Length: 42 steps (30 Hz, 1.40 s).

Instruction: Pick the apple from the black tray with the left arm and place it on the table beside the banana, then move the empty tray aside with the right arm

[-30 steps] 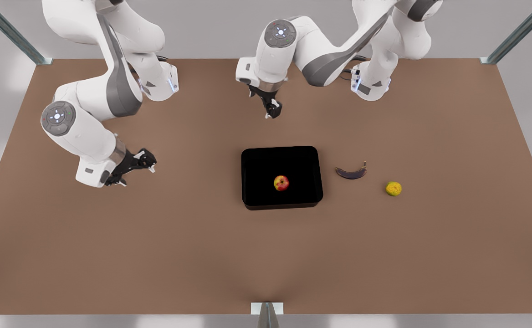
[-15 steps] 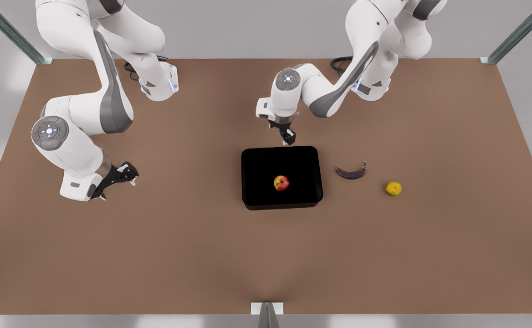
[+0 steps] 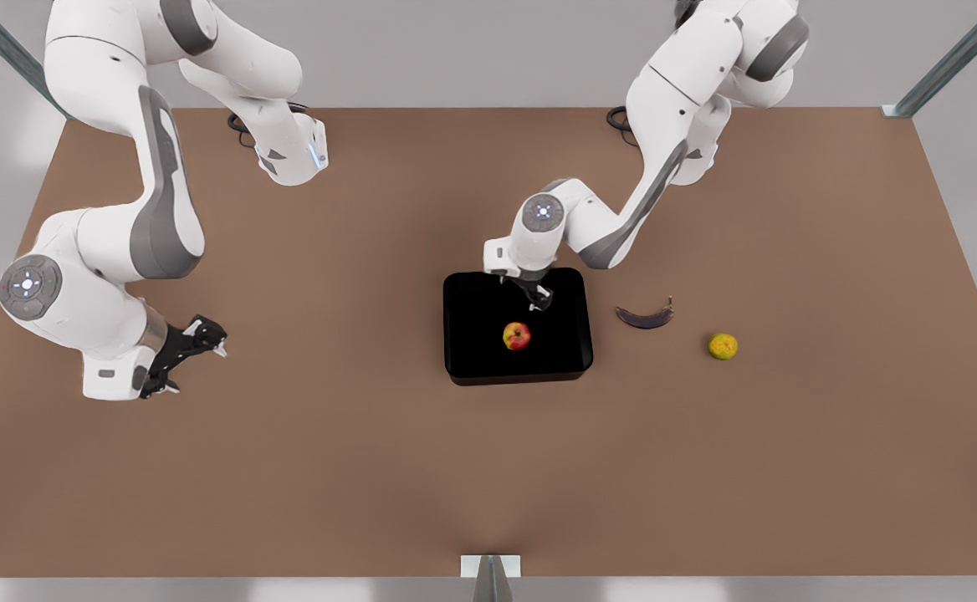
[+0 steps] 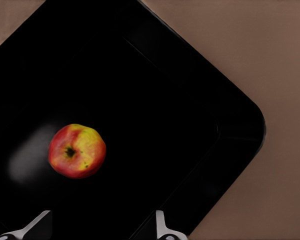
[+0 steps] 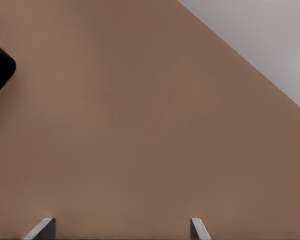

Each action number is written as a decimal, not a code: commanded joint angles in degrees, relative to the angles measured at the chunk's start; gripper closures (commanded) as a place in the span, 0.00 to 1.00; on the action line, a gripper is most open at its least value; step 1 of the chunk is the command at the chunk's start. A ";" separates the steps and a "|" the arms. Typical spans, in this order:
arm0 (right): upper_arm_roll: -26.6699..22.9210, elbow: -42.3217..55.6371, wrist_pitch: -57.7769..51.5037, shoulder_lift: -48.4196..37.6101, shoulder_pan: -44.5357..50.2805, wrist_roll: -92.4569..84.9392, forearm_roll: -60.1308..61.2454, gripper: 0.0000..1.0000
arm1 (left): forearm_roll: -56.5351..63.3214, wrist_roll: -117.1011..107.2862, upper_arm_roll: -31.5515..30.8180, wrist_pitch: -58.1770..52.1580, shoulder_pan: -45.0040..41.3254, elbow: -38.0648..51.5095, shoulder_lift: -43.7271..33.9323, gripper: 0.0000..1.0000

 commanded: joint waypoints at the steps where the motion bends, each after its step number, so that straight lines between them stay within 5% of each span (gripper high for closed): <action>1: 0.18 0.73 -0.55 0.55 2.15 -18.56 0.04 0.00 | 1.24 -11.56 0.65 0.46 0.20 0.25 0.40 0.00; 9: 0.10 3.46 -4.85 3.54 9.45 -7.12 -10.51 0.00 | 0.54 -20.44 0.83 0.64 -0.06 2.53 5.67 0.00; 42: 0.27 3.98 -2.31 4.33 10.42 -7.38 -9.81 0.00 | 0.62 -20.79 2.76 1.34 -0.77 12.11 15.87 0.00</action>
